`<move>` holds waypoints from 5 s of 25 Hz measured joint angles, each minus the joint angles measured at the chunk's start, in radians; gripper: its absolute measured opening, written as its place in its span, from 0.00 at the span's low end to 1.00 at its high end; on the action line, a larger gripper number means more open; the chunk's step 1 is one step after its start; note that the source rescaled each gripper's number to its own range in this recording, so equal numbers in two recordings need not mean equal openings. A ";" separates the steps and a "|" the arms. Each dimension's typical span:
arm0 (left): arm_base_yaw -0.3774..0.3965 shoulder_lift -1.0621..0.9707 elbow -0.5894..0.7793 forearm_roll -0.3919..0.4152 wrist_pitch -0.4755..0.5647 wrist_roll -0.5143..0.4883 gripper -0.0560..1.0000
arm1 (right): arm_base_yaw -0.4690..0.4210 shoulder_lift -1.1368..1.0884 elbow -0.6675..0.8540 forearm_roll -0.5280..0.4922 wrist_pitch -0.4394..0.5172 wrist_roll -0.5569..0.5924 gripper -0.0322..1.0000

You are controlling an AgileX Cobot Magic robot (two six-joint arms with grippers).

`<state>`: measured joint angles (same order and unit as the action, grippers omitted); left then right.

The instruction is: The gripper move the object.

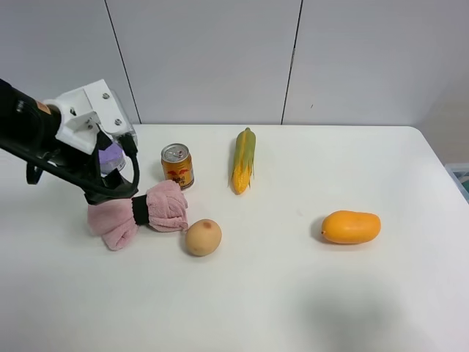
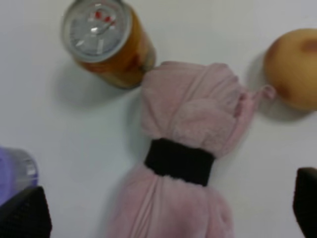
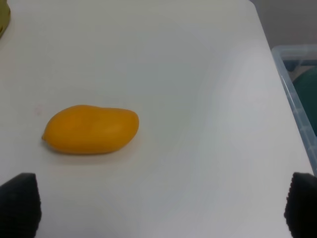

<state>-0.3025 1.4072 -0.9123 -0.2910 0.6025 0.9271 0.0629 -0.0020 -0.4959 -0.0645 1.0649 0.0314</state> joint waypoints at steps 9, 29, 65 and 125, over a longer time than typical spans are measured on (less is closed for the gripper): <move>-0.029 0.150 0.000 -0.006 -0.026 0.065 1.00 | 0.000 0.000 0.000 0.000 0.000 0.000 1.00; -0.029 0.471 -0.001 -0.002 -0.266 0.109 1.00 | 0.000 0.000 0.000 0.000 0.000 0.000 1.00; -0.323 0.162 -0.466 0.291 -0.019 -0.679 0.06 | 0.000 0.000 0.000 0.000 0.000 0.000 1.00; -0.478 0.793 -1.068 0.119 -0.051 -0.703 0.99 | 0.000 0.000 0.000 0.000 0.000 0.000 1.00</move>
<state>-0.7806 2.2006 -1.9805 -0.1716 0.5515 0.2243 0.0629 -0.0020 -0.4959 -0.0645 1.0649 0.0314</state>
